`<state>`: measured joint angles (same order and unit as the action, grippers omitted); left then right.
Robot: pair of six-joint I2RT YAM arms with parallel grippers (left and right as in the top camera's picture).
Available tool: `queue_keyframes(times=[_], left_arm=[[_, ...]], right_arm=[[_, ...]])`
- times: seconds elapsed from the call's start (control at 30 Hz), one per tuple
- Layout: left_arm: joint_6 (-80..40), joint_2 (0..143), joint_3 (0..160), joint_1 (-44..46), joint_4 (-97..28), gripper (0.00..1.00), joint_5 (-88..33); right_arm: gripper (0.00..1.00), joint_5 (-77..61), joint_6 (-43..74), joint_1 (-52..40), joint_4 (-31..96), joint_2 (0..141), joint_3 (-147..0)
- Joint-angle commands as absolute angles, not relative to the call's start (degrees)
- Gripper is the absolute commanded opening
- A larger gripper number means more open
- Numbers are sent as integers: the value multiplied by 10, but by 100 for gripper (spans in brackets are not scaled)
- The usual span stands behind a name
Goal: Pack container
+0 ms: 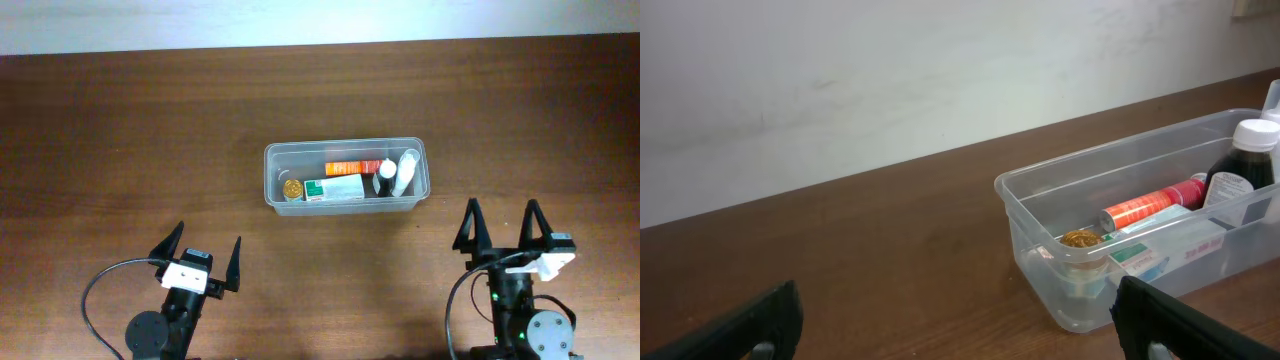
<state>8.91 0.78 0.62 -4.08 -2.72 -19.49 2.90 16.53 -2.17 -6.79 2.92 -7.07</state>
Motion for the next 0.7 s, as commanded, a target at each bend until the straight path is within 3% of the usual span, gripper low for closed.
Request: queue_keyframes(times=[0.0, 0.67], left_arm=[[86, 3, 5, -39, -31, 99, -191], [86, 3, 5, -39, -31, 99, -191]], right_arm=[[98, 21, 170, -18, -73, 1, -46], [98, 17, 167, -18, 47, 2, -3]])
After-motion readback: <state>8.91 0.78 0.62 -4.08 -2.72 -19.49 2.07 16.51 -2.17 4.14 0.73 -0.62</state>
